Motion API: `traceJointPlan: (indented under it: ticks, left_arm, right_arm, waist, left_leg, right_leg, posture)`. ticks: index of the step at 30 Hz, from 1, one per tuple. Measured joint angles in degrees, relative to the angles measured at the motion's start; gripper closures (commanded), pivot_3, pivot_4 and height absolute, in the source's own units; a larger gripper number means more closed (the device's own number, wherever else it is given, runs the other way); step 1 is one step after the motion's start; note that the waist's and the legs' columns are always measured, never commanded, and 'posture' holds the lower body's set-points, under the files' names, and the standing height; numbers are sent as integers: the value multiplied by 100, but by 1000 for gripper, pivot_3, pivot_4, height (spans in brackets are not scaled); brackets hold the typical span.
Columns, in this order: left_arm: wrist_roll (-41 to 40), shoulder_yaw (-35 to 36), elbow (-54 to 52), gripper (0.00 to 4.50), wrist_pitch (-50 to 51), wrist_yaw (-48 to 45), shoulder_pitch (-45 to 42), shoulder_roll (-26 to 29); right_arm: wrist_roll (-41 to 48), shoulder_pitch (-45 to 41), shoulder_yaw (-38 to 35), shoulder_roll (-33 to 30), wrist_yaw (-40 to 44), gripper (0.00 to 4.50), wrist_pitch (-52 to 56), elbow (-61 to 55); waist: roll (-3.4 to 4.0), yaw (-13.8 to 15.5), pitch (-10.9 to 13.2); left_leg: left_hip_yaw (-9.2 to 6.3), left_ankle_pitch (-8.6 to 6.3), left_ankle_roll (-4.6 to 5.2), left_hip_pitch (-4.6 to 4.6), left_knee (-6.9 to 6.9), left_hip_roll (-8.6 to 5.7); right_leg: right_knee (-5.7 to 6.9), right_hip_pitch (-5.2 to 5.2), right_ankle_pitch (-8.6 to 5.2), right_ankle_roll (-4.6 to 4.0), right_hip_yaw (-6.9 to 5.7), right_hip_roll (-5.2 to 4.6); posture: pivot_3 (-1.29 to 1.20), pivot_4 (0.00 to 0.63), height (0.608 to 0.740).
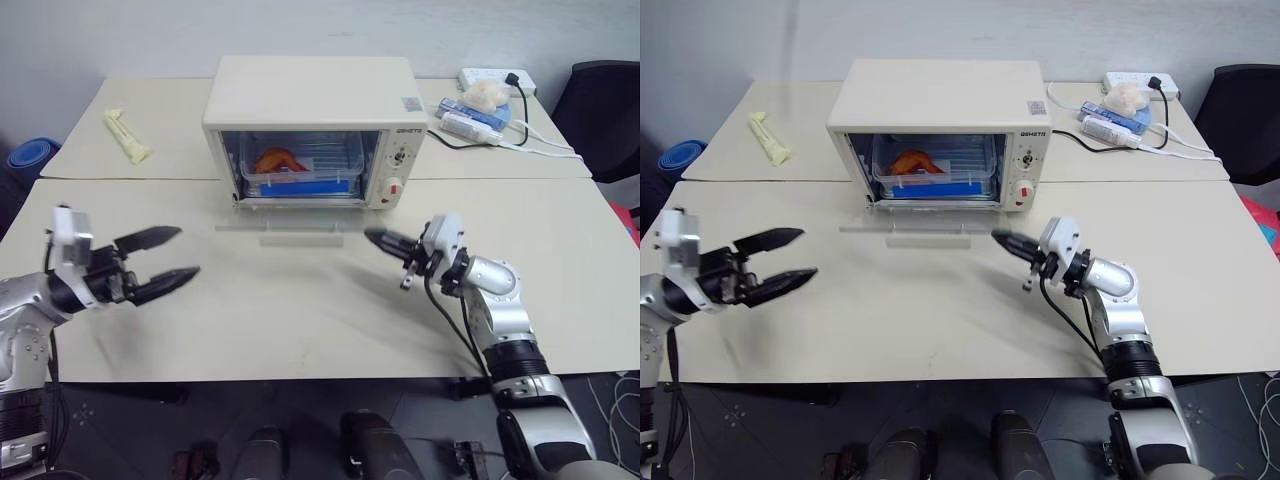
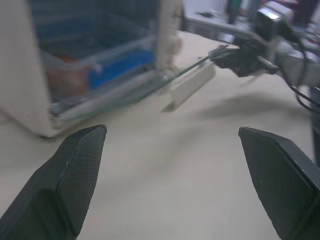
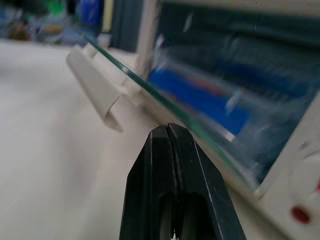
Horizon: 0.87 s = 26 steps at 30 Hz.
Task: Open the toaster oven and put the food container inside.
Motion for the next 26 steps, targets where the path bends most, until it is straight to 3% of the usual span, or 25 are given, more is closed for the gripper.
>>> traceJointPlan:
  ticks: [4,9,15,19,22,23,26]
  left_arm:
    - [-7,143,5,9,-28,522,-44,-262]
    - [27,297,285,9,-124,1021,-466,-281]
    - [468,183,499,0,-622,922,-244,-212]
    - [1093,-161,491,0,-1273,546,289,16]
    - [1383,-353,485,0,-1660,303,700,41]
    - [1452,-385,489,0,-1753,258,825,41]
    - [1532,-410,485,0,-1926,274,994,30]
  right_arm:
    - [251,-435,-123,400,-520,4500,323,-245]
    - [383,-597,-256,446,-756,4500,695,-283]
    - [520,80,-103,-523,143,2684,1353,-1121]
    - [445,962,-4,-1454,1142,1316,1268,-1463]
    - [410,1411,23,-1782,1649,280,1064,-1531]
    - [373,1547,29,-1898,1804,31,984,-1527]
    - [360,1767,-9,-2023,2017,31,830,-1510]
  waist:
    - [0,28,0]
    - [0,70,0]
    - [-1,75,0]
    - [0,67,0]
    - [0,48,0]
    - [0,52,0]
    - [-1,69,0]
  left_leg:
    - [-1,0,-3,-1,-2,0]
    - [-2,-1,-2,-5,0,-6]
    - [-2,-8,8,-10,-8,-7]
    - [13,-13,17,-6,-10,-8]
    - [26,-30,48,6,-10,-4]
    - [29,-30,49,11,-10,-2]
    - [29,-28,50,20,-9,1]
  right_leg:
    - [-2,-2,0,0,-2,0]
    - [-5,-2,0,0,-3,-7]
    - [-7,-1,0,0,-3,-9]
    - [-27,1,0,0,6,-9]
    - [-21,2,0,0,16,-7]
    - [-18,5,0,0,17,-6]
    - [-16,13,0,0,15,-6]
  posture:
    - [0,150,740]
    - [0,150,740]
    - [0,150,740]
    - [0,150,740]
    - [0,150,740]
    - [0,150,740]
    - [0,150,740]
